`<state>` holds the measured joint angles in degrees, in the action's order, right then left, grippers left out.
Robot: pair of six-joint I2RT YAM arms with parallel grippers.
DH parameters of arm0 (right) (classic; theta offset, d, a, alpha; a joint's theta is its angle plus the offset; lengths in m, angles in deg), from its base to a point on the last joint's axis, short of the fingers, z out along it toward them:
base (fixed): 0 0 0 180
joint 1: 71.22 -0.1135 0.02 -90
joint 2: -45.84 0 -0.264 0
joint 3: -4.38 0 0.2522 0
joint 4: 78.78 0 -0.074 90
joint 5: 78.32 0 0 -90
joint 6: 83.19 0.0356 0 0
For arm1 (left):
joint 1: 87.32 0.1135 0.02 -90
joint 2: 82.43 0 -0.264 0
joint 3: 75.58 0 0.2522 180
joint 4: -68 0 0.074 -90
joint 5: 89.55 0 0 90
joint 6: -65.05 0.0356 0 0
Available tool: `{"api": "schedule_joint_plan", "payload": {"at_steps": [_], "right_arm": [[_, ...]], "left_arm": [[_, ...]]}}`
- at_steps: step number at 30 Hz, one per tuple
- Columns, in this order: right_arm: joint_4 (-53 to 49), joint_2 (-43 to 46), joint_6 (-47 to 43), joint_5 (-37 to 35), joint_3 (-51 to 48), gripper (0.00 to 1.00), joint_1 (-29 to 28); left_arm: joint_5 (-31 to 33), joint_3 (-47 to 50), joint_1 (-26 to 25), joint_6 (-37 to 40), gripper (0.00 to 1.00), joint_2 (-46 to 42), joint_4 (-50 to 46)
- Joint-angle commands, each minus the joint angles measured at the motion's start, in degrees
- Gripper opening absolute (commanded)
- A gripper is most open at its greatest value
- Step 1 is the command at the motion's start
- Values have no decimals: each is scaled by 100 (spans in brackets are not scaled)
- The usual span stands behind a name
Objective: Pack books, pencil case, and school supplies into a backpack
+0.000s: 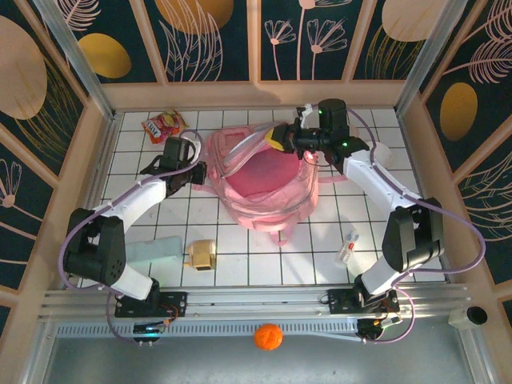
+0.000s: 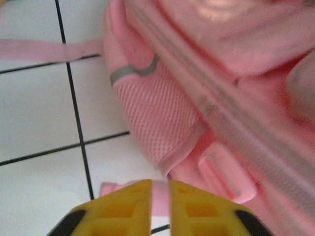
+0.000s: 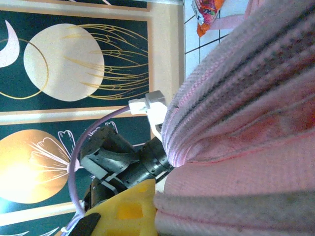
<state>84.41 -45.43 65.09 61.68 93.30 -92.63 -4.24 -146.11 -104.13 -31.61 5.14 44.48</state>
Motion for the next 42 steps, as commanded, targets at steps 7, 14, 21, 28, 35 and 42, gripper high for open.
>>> {"api": "schedule_joint_plan", "payload": {"at_steps": [7,14,21,28,35,42], "right_arm": [[607,-251,-301,-100,440,0,-57],[1147,-685,-125,-98,509,0,-179],[-101,-931,-858,-831,804,34,-159],[-1600,-143,-1345,-1905,326,63,-144],[-2392,687,-1451,-2761,-182,66,-333],[-3001,929,-1453,-3650,-277,64,-708]], "left_arm": [[-1274,573,-12,846,65,-1508,898],[-1281,544,-8,313,74,-1697,871],[-568,140,-7,-1815,80,-1701,-347],[-427,786,-8,-4116,82,-2216,-953],[507,823,-13,-6273,94,-2634,-2183],[871,633,-3,-8346,97,-2608,-3408]]}}
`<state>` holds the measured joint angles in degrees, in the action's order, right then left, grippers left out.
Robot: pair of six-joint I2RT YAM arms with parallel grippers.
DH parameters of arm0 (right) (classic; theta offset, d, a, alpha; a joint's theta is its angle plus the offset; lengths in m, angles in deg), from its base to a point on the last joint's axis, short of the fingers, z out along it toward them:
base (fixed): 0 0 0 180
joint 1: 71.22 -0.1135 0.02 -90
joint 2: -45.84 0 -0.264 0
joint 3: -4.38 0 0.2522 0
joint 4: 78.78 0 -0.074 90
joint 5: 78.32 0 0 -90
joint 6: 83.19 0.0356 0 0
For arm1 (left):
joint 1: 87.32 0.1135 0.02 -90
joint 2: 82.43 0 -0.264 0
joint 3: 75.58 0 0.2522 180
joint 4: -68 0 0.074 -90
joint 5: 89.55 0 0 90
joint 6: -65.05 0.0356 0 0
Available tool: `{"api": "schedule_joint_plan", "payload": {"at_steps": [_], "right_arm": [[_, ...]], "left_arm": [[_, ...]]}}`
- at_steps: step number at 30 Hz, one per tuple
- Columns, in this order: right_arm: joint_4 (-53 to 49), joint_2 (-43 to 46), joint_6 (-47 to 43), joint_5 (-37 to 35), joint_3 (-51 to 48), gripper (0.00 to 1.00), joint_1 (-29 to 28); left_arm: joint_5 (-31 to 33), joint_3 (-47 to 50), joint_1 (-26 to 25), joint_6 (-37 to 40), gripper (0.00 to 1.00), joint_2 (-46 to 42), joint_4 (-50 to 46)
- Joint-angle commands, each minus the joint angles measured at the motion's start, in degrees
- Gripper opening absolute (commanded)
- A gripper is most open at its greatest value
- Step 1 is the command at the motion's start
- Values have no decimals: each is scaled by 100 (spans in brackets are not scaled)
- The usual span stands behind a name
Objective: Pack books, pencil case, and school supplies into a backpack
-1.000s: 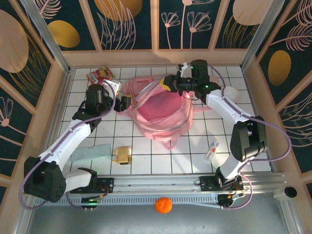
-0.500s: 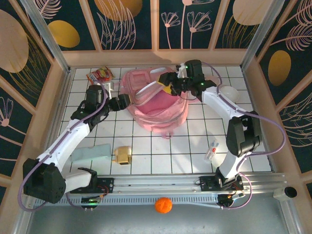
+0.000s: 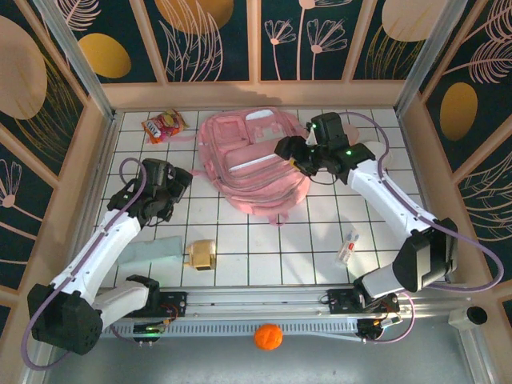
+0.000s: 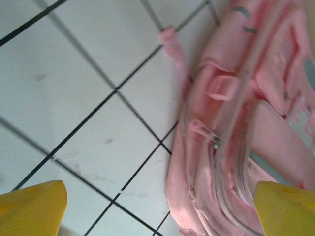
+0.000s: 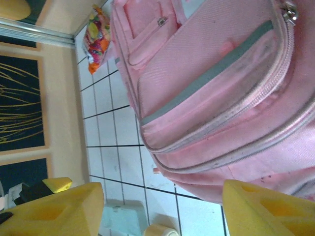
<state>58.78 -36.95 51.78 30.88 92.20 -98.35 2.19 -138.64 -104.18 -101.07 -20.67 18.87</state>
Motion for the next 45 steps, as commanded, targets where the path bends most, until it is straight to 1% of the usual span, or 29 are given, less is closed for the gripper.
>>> {"api": "schedule_joint_plan", "payload": {"at_steps": [1,3,6,8,10,12,14,16,21,26,32,34,38,45], "right_arm": [[-423,91,-99,-617,-204,64,-193],[-195,178,3,-665,-371,64,-336],[325,267,174,-520,-692,64,-389],[543,256,257,-488,-836,64,-541],[667,200,284,-432,-901,64,-596],[722,135,271,-368,-911,64,-626],[774,63,232,-249,-890,65,-644],[812,25,205,-167,-860,65,-672],[865,12,140,-136,-885,65,-679],[856,-22,118,-127,-943,65,-679],[880,-57,133,-92,-982,65,-679],[874,-88,128,-92,-973,64,-679],[857,-198,110,-66,-921,64,-672],[923,-186,145,-74,-908,64,-677]], "left_arm": [[201,-60,-1,-1586,96,-41,-936],[153,45,1,-1950,96,-33,-1228],[174,201,1,-2432,96,-52,-1739],[234,385,-1,-2803,96,-146,-1901],[395,589,-1,-2915,96,-223,-1939],[513,770,7,-2878,96,-171,-2017],[540,999,9,-2612,98,-80,-1962],[435,1208,14,-2583,98,-16,-1938],[208,1647,14,-2621,96,135,-1493],[173,1514,26,-2416,94,687,-1117],[72,1319,108,-2249,95,1244,-894],[55,1355,113,-2255,91,1302,-816],[15,1441,145,-2303,77,1413,-708],[3,1307,149,-2276,57,1402,-753]]}}
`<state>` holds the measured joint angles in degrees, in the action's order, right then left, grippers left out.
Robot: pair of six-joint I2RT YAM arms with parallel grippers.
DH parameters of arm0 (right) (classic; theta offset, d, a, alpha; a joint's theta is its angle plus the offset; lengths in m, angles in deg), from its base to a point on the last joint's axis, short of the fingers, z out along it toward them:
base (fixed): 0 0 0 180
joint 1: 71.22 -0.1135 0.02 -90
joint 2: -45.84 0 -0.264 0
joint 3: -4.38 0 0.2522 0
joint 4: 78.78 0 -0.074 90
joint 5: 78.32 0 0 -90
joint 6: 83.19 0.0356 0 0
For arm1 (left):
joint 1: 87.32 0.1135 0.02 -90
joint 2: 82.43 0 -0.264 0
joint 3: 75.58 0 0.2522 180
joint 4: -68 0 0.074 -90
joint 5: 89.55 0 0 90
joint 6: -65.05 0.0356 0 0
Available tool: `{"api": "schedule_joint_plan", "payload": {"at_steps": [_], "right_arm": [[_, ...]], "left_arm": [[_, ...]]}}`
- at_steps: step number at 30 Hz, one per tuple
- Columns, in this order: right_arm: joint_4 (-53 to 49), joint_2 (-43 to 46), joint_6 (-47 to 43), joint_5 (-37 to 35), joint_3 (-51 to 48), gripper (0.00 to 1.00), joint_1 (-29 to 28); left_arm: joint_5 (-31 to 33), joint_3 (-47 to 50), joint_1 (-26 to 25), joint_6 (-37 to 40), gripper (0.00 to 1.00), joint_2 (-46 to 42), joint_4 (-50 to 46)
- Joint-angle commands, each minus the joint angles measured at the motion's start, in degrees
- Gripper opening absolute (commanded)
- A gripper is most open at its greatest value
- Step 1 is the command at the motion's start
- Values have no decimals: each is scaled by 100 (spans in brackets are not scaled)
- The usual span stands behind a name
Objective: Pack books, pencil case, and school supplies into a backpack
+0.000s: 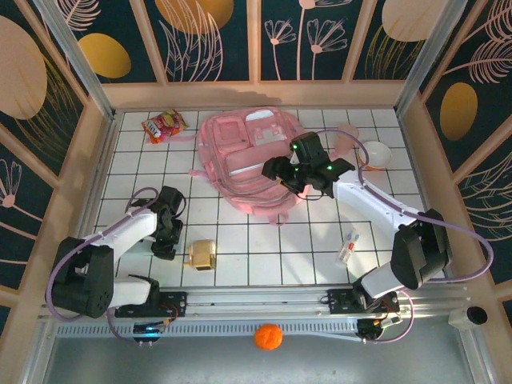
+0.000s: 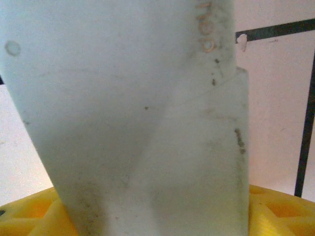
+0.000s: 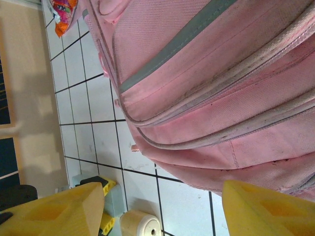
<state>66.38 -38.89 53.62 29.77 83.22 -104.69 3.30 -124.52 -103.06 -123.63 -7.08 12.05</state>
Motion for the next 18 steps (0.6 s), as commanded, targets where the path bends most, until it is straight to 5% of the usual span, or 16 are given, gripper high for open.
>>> {"api": "schedule_joint_plan", "payload": {"at_steps": [1,7,18], "right_arm": [[182,33,-17,28,-31,64,-44],[444,218,56,37,-192,64,-32],[2095,431,339,559,-553,63,-24]], "left_arm": [[-94,-163,37,33,53,31,-76],[60,-731,39,743,44,-78,-168],[-446,-1479,30,3889,40,-897,1422]]}}
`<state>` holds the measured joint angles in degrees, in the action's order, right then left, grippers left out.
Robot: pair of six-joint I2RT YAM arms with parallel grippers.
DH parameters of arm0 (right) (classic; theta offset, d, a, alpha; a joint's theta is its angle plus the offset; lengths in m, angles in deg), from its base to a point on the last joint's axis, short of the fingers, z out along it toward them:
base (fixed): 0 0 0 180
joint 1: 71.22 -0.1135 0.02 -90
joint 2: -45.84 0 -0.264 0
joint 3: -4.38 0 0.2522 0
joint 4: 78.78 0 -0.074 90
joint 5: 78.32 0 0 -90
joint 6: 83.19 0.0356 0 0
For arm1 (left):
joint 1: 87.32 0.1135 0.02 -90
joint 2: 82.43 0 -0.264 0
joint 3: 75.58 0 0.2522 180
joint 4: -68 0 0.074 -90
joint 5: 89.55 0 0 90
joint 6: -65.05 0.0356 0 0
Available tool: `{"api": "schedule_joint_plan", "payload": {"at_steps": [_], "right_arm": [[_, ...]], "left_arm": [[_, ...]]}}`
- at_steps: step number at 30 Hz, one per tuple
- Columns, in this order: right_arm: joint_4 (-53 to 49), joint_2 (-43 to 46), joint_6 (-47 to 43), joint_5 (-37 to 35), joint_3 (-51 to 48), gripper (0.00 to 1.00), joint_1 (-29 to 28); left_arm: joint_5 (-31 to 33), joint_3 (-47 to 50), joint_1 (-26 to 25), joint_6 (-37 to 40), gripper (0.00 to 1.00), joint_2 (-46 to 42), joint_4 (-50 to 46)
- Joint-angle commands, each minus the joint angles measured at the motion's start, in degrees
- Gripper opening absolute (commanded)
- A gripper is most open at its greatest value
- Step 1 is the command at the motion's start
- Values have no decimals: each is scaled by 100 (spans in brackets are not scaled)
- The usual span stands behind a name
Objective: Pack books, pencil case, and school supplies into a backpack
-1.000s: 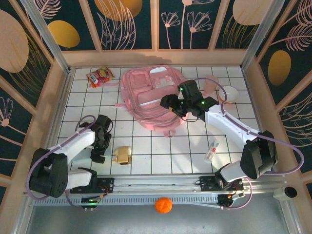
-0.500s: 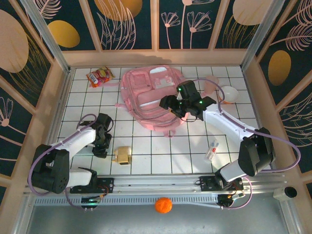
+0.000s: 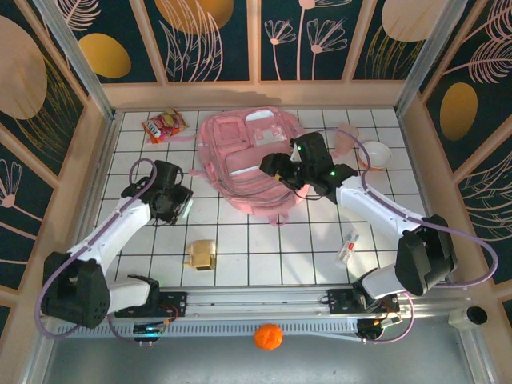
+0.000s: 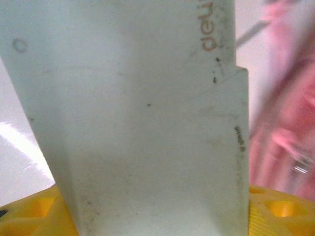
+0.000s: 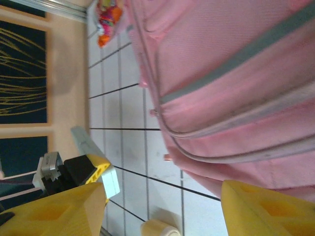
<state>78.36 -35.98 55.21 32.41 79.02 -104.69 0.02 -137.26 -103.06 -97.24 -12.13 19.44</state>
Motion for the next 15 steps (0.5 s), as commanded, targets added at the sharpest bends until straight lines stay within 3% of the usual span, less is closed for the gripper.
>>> {"api": "schedule_joint_plan", "payload": {"at_steps": [1,5,8,15], "right_arm": [[1133,124,249,377,-176,63,-37],[1883,29,454,566,-231,63,-133],[1900,-130,410,382,45,63,-322],[2002,-369,122,-403,667,63,-998]], "left_arm": [[-201,-136,33,1582,39,-574,962],[-622,357,36,2477,27,-1216,1903],[-1278,826,33,3272,19,-1551,2752],[-2565,670,28,5595,21,-1423,2863]]}}
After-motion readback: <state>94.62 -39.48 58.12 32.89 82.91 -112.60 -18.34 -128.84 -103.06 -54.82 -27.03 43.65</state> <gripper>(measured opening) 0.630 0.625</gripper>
